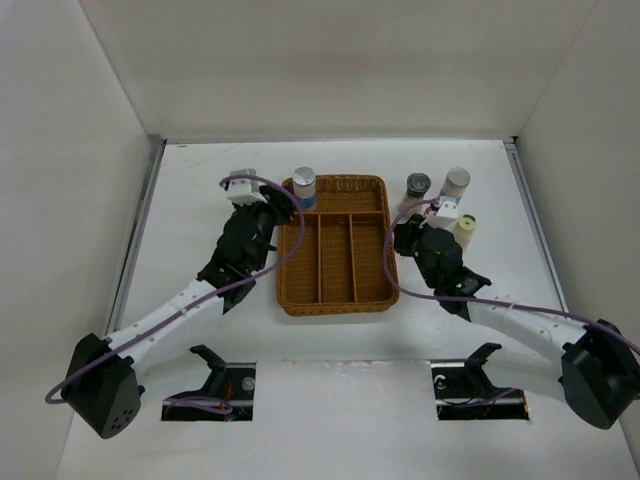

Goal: Organize the condiment bottles

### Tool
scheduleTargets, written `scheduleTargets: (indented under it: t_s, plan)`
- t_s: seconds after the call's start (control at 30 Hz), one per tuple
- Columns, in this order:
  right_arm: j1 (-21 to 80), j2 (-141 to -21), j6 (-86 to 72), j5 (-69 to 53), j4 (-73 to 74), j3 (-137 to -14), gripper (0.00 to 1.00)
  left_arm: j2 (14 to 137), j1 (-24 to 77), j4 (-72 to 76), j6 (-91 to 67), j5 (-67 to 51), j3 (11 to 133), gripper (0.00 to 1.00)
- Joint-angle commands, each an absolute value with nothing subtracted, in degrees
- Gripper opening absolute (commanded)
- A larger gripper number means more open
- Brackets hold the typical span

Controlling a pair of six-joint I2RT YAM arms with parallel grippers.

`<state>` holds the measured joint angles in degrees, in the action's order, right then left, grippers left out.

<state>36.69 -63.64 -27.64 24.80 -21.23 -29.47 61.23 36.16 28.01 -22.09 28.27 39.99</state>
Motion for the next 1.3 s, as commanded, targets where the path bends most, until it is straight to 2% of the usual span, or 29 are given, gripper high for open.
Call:
scheduleTargets:
  t_s: [0.0,0.03,0.1,0.17,0.2,0.23,0.27,0.37,0.5,0.83,1.07,1.13,1.23,1.27]
  plan:
    - [31.26,-59.77,-25.58,31.46,-11.71,-39.18,0.28,60.21,39.32,30.84,-27.42,23.30,33.06,0.29]
    - [29.16,-59.68,-24.79,32.68,-9.17,-41.64,0.31,60.47,40.03,31.63,-28.12,21.99,31.39,0.29]
    - [24.93,-60.29,-23.65,33.92,-7.12,-44.64,0.44,61.08,40.73,32.08,-29.79,19.69,29.19,0.29]
    - [19.93,-62.83,-21.98,34.36,-5.98,-47.62,0.58,61.96,41.70,34.18,-32.42,17.06,26.47,0.29]
    - [16.86,-65.10,-21.45,34.45,-5.72,-49.20,0.68,62.83,42.22,37.23,-33.48,15.48,24.45,0.29]
    - [16.22,-65.74,-21.27,34.28,-5.63,-49.57,0.70,62.93,42.32,37.96,-33.75,15.12,24.09,0.29]
    - [13.52,-69.14,-21.10,34.10,-3.97,-52.01,0.80,63.45,42.49,40.14,-34.27,13.81,22.95,0.30]
    - [10.95,-75.65,-19.87,32.53,-1.94,-56.14,0.89,64.94,43.10,43.40,-34.45,12.57,21.63,0.36]
    - [8.49,-83.12,-18.81,31.03,-1.50,-61.33,0.97,66.44,43.46,45.26,-33.14,12.83,21.09,0.37]
    - [5.14,-93.94,-18.37,23.92,-1.41,-69.78,0.97,68.46,43.20,46.05,-32.96,13.01,21.09,0.38]
    - [5.14,-97.65,-18.98,22.41,-1.14,-70.40,0.92,69.26,42.67,46.23,-32.78,13.01,21.18,0.38]
    - [4.97,-97.91,-19.33,22.67,-1.58,-70.05,0.87,69.78,42.32,46.58,-33.13,13.01,21.09,0.38]
    - [4.70,-97.56,-19.86,23.90,-2.19,-69.79,0.64,70.84,42.23,46.76,-33.40,12.92,21.18,0.38]
    - [4.53,-96.86,-20.12,24.78,-3.15,-69.35,0.60,71.01,42.23,46.84,-33.40,12.92,21.18,0.38]
